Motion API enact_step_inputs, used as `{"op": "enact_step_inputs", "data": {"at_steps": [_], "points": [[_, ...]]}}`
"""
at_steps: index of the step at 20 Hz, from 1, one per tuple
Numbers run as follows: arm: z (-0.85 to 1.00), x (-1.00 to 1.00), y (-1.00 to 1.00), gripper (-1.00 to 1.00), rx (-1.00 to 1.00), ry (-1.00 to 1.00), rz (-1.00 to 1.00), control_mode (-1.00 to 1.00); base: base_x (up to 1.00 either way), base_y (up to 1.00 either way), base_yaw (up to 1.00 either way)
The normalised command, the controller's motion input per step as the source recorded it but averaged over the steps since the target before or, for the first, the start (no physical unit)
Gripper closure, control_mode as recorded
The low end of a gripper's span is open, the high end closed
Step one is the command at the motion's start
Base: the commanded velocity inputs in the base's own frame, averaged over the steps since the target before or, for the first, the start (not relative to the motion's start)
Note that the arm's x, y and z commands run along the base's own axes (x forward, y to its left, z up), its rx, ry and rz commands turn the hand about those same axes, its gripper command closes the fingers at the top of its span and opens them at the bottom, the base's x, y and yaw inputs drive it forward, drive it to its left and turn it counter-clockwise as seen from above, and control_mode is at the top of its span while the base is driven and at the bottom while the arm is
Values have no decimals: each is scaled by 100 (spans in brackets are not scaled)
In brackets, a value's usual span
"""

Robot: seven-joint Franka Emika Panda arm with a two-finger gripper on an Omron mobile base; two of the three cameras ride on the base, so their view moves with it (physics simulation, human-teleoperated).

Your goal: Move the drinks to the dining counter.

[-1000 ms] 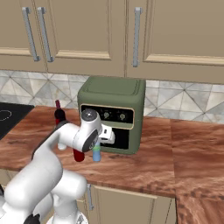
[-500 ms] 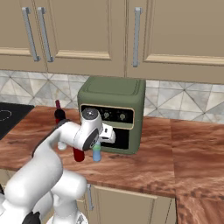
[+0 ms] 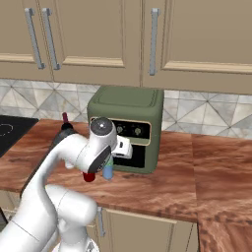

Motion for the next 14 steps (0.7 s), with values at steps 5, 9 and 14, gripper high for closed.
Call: {"op": "enact_step_inputs", "data": {"at_steps": [5,9,14], "points": [[72,-87,0,100,0,-25,4,-100,0,0,0],[63,-65,0,100,0,-25,3,-100,0,0,0],[56,-46,0,100,-1,-21,0,-100,0,0,0]]}}
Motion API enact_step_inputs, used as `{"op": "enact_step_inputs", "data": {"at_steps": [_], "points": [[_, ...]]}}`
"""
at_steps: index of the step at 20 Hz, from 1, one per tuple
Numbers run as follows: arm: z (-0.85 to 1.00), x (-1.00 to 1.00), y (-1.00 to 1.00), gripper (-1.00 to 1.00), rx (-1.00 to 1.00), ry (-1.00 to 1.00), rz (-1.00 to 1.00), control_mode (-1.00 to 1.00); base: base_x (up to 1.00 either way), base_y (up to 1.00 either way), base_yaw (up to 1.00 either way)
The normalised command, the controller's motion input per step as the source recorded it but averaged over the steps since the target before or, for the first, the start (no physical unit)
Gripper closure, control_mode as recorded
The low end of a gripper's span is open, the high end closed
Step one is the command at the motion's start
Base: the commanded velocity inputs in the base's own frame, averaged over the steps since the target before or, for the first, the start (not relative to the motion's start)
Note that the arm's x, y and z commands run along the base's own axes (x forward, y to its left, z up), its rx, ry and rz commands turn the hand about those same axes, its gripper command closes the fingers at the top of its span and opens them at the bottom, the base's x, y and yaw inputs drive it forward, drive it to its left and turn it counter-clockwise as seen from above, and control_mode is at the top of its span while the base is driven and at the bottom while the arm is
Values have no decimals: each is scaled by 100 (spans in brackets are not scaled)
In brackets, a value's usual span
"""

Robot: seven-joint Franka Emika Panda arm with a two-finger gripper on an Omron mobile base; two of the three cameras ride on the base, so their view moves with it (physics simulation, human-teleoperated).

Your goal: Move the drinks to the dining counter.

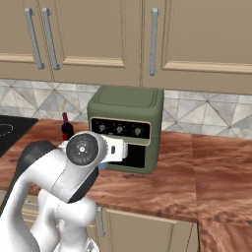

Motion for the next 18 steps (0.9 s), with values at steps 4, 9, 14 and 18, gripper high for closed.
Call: {"op": "enact_step_inputs", "data": {"at_steps": [4,9,14,18], "points": [[21,-15,0,100,0,-7,0,-100,0,0,0],[0,0,0,100,0,0,0,100,-2,0,0],[0,0,0,100,0,0,0,100,-57,0,0],[0,0,0,100,0,0,0,100,-94,-1,2]]}}
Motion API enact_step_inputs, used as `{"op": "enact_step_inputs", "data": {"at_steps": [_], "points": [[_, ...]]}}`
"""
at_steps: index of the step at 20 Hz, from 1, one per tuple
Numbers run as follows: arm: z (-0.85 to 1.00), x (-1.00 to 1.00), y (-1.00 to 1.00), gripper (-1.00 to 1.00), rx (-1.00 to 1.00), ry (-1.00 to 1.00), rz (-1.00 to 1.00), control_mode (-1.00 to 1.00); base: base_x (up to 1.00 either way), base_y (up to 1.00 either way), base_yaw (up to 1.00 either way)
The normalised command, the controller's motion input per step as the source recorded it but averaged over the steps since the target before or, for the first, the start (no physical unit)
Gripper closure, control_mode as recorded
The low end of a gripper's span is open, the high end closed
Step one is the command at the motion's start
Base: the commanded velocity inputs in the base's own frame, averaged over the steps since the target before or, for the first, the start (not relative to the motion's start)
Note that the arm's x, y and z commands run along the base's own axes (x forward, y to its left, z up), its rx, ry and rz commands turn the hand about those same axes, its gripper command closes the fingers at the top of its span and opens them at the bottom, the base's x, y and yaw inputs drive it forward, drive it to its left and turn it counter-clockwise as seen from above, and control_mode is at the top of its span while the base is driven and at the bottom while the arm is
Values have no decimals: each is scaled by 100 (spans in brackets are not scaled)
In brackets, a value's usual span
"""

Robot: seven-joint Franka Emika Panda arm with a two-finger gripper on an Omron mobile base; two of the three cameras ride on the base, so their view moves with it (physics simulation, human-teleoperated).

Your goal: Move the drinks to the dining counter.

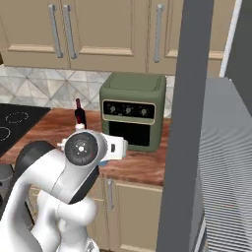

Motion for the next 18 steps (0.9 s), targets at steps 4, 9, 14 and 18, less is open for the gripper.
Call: {"op": "enact_step_inputs", "data": {"at_steps": [4,9,14,18], "points": [[0,0,0,100,0,0,0,100,-99,0,6],[0,0,0,100,0,0,0,100,-56,0,19],[0,0,0,100,0,0,0,100,-28,0,28],[0,0,0,100,0,0,0,100,-5,10,35]]}}
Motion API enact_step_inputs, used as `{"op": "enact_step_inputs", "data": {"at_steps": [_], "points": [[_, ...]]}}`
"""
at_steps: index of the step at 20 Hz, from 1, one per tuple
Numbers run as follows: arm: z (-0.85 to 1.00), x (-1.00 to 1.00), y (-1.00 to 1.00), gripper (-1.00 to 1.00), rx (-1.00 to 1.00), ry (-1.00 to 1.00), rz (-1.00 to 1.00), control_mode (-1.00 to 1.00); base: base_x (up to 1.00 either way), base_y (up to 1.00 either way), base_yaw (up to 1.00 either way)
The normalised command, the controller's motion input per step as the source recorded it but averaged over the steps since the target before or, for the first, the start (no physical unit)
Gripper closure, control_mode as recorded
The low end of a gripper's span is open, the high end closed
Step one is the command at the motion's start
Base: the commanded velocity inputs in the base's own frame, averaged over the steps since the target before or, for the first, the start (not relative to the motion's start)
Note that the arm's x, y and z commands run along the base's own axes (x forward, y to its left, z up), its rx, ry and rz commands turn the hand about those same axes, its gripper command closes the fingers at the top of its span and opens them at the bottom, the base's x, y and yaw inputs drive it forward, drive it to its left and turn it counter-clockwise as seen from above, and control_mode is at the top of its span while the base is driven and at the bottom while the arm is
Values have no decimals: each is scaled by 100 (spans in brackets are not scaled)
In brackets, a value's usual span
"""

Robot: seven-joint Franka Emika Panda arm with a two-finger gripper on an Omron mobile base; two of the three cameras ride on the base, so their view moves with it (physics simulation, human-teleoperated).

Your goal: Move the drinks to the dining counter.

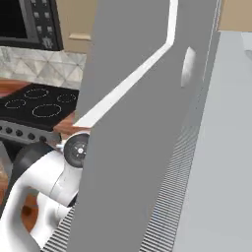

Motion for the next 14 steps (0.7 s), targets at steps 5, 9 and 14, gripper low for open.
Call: {"op": "enact_step_inputs", "data": {"at_steps": [5,9,14], "points": [[0,0,0,100,0,0,0,100,0,29,40],[0,0,0,100,0,0,0,100,0,47,42],[0,0,0,100,0,0,0,100,3,58,41]]}}
